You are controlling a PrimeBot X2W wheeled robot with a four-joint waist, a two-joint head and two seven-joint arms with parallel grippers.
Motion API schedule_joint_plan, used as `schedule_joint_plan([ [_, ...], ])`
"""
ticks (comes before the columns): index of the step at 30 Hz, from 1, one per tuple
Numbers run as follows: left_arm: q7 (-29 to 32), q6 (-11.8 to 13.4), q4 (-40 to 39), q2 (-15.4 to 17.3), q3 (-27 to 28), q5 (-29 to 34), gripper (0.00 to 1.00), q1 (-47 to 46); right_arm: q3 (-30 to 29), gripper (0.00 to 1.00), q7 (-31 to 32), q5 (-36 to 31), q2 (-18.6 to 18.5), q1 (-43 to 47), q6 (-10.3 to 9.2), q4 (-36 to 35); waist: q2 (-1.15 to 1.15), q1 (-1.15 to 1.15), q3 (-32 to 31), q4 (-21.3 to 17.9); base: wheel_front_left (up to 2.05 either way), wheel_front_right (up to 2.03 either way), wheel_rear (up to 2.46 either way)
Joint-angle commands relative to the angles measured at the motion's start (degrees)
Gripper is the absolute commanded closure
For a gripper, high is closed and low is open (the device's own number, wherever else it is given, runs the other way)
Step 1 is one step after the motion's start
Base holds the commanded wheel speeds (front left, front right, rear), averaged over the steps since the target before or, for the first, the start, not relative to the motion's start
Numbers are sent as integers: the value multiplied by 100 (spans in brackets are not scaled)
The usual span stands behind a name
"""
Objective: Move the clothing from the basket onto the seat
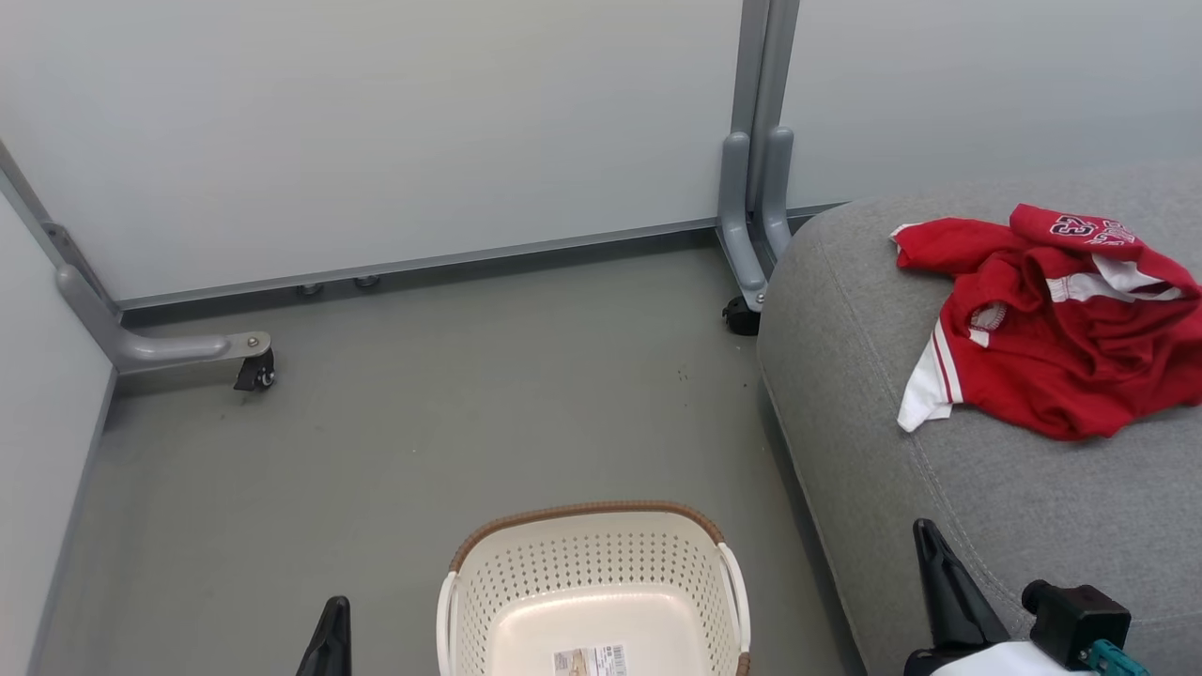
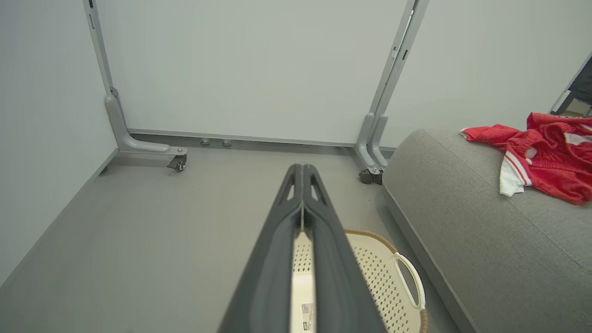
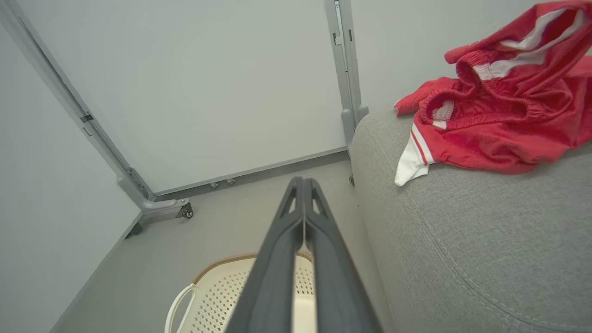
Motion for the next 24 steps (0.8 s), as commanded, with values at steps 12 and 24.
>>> schedule_joint_plan([
  [12,275,-7,141,113,100,-1472,100,-530,-103,100,276,1457,-110,-402,-1,44,0,0,57,-5,0,0,0],
  [24,501,-15,297,151,171,-2575,100,-828,-188,100,510,2549,-150,-606,-2,134,0,0,112,-9,0,0,0],
])
